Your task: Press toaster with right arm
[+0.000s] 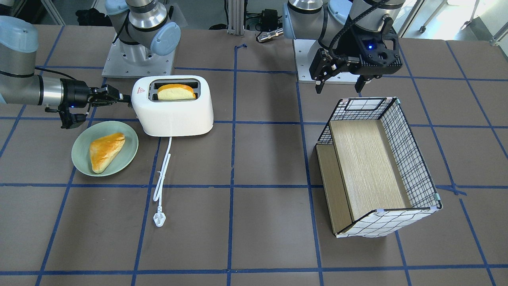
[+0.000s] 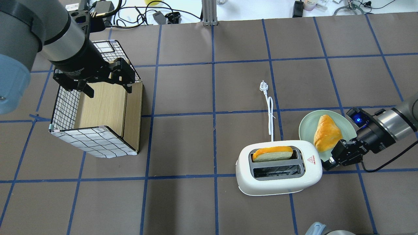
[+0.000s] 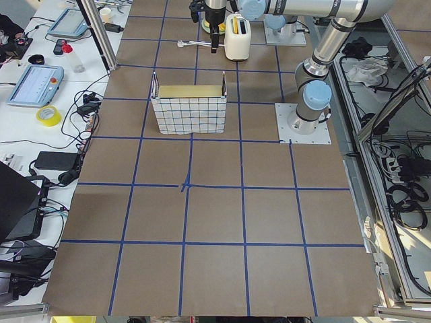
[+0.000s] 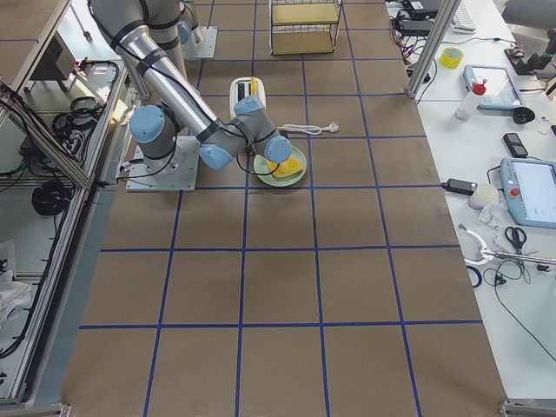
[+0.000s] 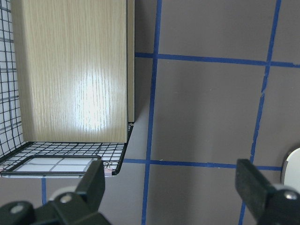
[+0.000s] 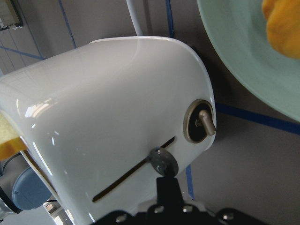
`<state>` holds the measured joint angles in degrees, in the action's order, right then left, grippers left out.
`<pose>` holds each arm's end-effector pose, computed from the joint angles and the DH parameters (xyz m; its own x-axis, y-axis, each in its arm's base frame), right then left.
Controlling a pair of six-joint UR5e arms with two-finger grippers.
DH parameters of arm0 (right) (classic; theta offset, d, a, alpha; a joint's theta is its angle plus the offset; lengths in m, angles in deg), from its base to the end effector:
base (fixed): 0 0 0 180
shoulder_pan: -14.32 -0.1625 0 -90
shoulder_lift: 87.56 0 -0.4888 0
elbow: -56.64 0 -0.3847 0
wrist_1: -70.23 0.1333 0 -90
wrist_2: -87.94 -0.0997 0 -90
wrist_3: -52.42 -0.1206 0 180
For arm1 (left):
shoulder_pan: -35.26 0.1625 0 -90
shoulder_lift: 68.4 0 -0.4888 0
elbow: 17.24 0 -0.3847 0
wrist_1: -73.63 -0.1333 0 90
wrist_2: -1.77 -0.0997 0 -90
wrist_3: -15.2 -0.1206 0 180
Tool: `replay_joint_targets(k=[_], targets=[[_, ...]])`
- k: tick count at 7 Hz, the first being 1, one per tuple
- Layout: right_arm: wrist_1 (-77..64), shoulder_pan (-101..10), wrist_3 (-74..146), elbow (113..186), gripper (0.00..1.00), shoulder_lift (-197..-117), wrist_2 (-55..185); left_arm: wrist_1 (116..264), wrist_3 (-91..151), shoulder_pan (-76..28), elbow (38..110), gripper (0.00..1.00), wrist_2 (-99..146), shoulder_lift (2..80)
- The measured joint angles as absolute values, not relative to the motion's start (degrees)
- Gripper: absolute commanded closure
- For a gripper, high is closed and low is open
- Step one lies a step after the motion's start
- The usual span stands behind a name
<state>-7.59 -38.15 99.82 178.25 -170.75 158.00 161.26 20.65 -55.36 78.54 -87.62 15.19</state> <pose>-0.0658 -0.3720 0.2598 -0.6806 0.1586 -0.7153 -0.1689 0.9161 0.3637 -0.1393 -0.4345 0.5373 -0.9964 -0.0835 0.0156 -0.0842 0.9951 -0.0511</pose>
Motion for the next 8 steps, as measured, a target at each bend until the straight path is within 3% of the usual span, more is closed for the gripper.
replay_joint_targets(k=[5, 6, 7, 8], targets=[[-2.5, -38.2, 89.0, 172.1, 0.97, -173.3, 160.2, 161.3, 20.7, -55.4, 78.5, 0.00, -87.6, 15.2], [-1.2, -38.2, 85.8, 168.9, 0.37, -173.8, 160.4, 161.3, 20.6, -55.4, 78.5, 0.00, -87.6, 15.2], [-0.9, -38.3, 83.0, 165.9, 0.00, -174.0, 160.5, 161.3, 20.7, -55.4, 78.5, 0.00, -87.6, 15.2], [-1.1, -38.5, 80.0, 163.0, 0.00, -174.2, 161.2, 161.3, 20.7, -55.4, 78.5, 0.00, -87.6, 15.2]])
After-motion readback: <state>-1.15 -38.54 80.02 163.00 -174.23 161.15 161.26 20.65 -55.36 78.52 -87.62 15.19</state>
